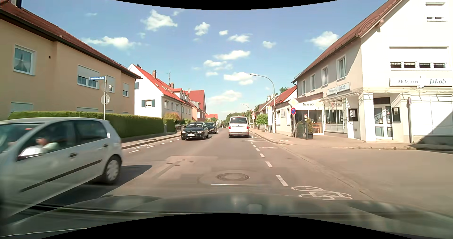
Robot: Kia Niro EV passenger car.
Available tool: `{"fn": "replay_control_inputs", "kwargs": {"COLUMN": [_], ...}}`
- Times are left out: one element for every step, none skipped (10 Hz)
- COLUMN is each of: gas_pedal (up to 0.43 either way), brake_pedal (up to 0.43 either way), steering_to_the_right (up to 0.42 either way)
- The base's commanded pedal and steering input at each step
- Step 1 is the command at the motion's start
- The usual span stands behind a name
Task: Follow the waypoints while adhering to traffic rules and regulations
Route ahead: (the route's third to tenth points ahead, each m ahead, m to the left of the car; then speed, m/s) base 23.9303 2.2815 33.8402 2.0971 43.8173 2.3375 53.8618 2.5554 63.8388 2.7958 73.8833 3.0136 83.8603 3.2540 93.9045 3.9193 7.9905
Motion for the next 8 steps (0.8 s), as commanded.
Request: {"fn": "replay_control_inputs", "kwargs": {"gas_pedal": [0.059,0.059,0.059,0.059,0.059,0.059,0.059,0.059], "brake_pedal": [0.006,0.006,0.006,0.006,0.006,0.006,0.006,0.006], "steering_to_the_right": [0.011,0.010,0.011,0.010,0.009,0.004,0.000,-0.005]}}
